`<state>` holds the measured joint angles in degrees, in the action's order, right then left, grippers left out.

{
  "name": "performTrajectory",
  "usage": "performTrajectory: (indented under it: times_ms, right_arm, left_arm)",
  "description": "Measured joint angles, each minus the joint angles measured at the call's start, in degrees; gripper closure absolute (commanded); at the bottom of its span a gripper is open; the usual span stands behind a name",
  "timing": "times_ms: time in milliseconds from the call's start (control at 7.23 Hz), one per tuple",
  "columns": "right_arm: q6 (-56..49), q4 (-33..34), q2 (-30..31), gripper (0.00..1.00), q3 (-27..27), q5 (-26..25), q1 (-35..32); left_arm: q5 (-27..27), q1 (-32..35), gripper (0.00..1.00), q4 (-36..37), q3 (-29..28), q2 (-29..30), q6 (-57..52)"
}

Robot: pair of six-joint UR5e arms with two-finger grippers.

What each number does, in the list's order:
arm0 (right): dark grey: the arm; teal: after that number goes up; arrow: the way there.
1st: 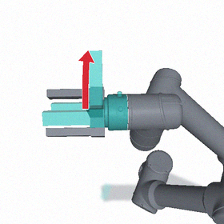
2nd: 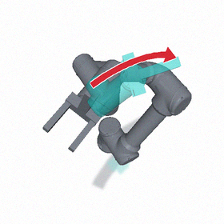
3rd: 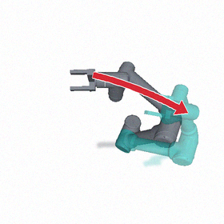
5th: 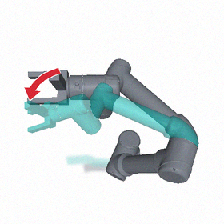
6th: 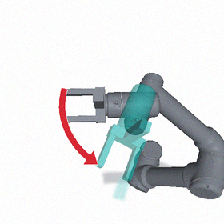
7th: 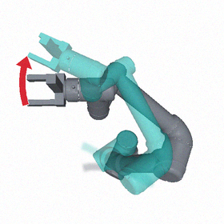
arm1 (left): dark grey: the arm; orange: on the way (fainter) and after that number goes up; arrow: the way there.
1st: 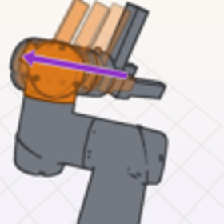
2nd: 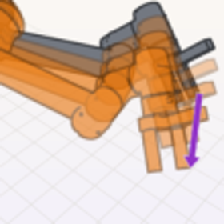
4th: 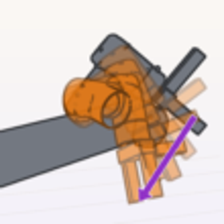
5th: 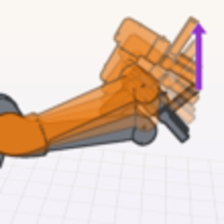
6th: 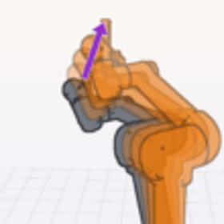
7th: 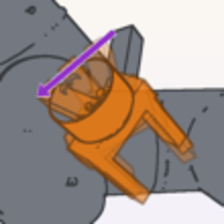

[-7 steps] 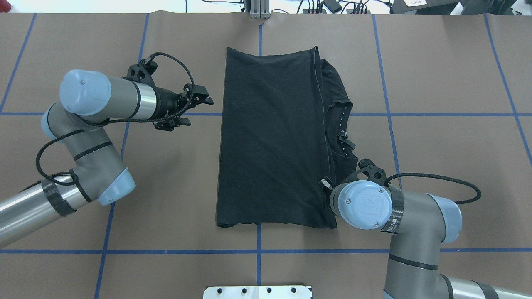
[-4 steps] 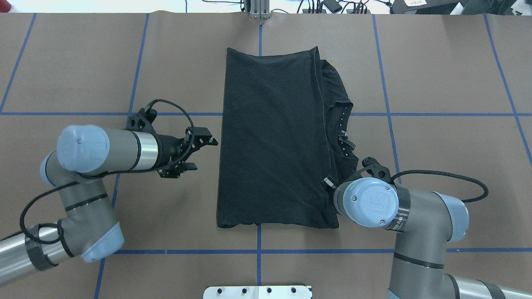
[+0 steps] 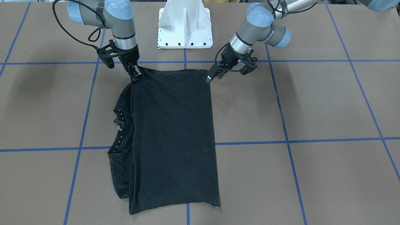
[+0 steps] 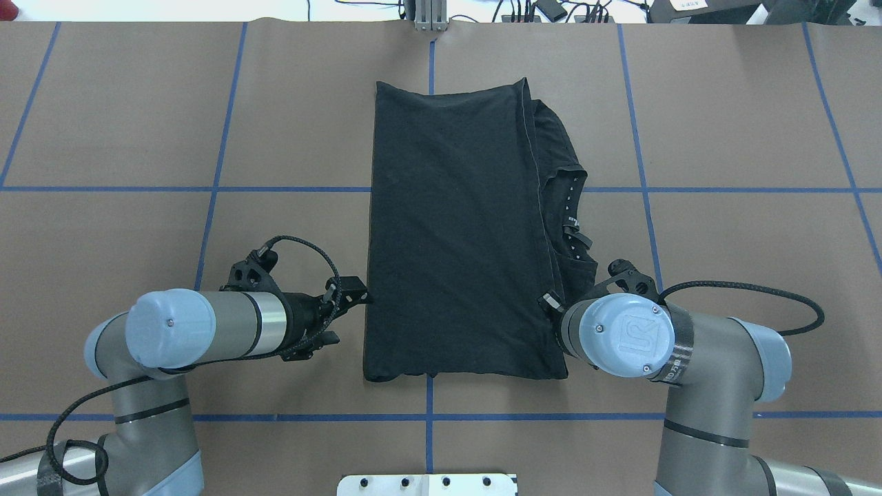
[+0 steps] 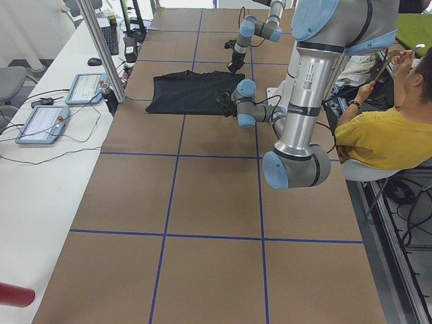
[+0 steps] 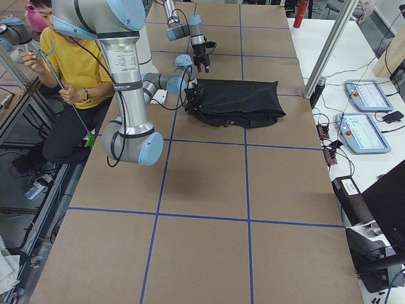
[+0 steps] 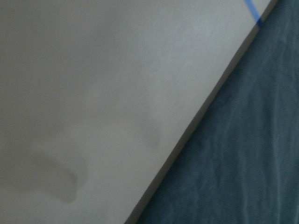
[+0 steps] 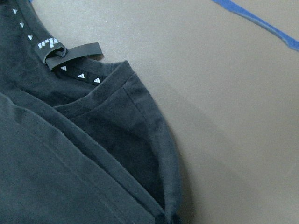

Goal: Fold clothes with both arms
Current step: 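Move the left gripper to the shirt's near corner and grasp it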

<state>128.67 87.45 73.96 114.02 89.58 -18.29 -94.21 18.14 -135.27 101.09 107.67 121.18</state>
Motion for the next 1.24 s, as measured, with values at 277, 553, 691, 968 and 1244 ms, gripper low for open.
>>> performTrajectory:
  times_ms: [277,553,691,968,1244]
  right_arm:
    - [0.0,0.0,0.0,1.0,0.1,0.0,0.0]
    - [0.0,0.1,-0.1,1.0,0.1,0.0,0.0]
    - [0.0,0.1,-0.1,1.0,0.1,0.1,0.0]
    - [0.0,0.1,-0.1,1.0,0.1,0.3,0.0]
    - [0.0,0.1,-0.1,1.0,0.1,0.4,0.0]
  left_arm:
    - [0.6,-2.0,0.22,0.7,-0.4,0.6,0.1]
    - [0.7,-3.7,0.25,1.8,-0.6,0.9,0.2]
    - [0.7,-3.9,0.39,2.1,-0.6,0.9,0.2]
    - [0.7,-4.0,0.97,2.3,-0.5,1.0,0.8]
    - [0.7,-4.1,1.0,2.3,-0.4,1.0,1.6]
